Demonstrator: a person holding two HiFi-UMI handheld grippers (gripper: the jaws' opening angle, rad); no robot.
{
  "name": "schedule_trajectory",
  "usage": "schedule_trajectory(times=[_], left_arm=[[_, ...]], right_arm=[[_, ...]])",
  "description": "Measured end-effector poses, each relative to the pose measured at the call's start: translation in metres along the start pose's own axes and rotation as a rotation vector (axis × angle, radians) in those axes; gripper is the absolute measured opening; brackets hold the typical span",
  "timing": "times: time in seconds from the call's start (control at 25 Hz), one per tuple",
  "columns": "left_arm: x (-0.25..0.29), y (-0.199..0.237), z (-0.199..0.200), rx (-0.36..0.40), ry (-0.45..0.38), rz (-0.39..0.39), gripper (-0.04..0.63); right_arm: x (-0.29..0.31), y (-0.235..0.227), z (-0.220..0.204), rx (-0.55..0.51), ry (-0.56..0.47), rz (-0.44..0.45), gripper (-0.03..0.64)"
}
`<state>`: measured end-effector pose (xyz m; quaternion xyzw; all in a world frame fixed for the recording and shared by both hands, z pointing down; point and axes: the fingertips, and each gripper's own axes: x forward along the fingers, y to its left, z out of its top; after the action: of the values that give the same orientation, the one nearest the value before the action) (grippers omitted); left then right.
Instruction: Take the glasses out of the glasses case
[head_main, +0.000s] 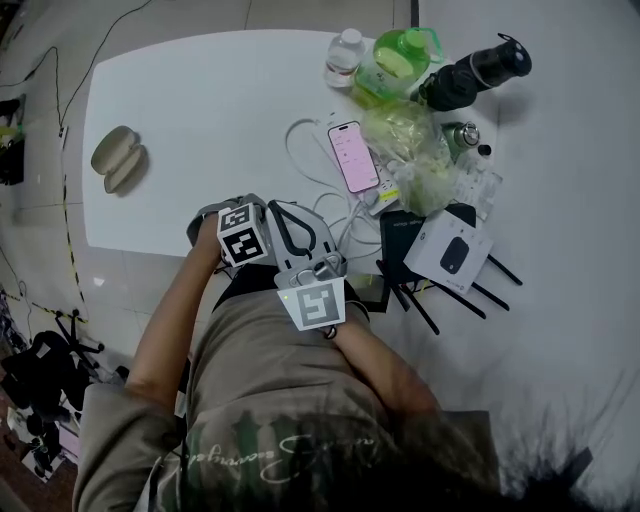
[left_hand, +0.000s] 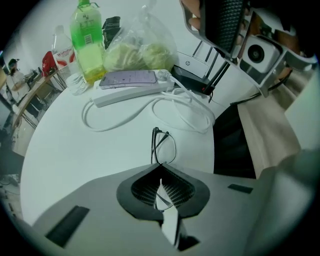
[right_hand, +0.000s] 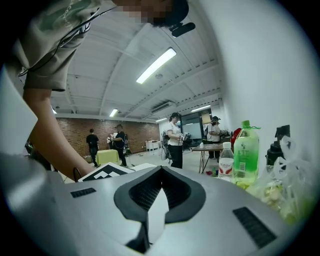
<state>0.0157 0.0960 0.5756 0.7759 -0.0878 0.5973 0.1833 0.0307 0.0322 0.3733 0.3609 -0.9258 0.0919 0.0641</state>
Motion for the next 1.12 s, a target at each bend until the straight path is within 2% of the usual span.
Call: schedule_trajectory(times=[0.32,0.6,0.68,0.8,0.96,1.12], left_arm=[[0.006,-0.009,0.011,0.021,-0.018,-0.046,0.017],[0.013,-0.015,0.013,0.044,0.006,-0.049,0.018],[0.016,-0.016,0.012,0.067,0.023,-0.039,0.017],[0.022,-0.017,0.008,0.142,0.065,-0.021,0.018],[0.022,-0.021,0.013,0.106,0.031,-0.058,0.018],[0.021,-0.021,0.014,0.109,0.024,-0.066,0.017]], right_arm=[[-0.014,-0.011,-0.006,0.046,-0.003,-0.055,0.012],[-0.021,-0.015,-0.007,0.065,-0.01,-0.094,0.012],[-0.022,-0.015,-0.008,0.072,-0.006,-0.1,0.012],[-0.023,-0.013,-0.011,0.085,-0.005,-0.107,0.012],[-0.024,-0.011,-0.01,0.092,-0.019,-0.113,0.012],[-0.022,-0.01,-0.005,0.088,-0.033,-0.122,0.012]])
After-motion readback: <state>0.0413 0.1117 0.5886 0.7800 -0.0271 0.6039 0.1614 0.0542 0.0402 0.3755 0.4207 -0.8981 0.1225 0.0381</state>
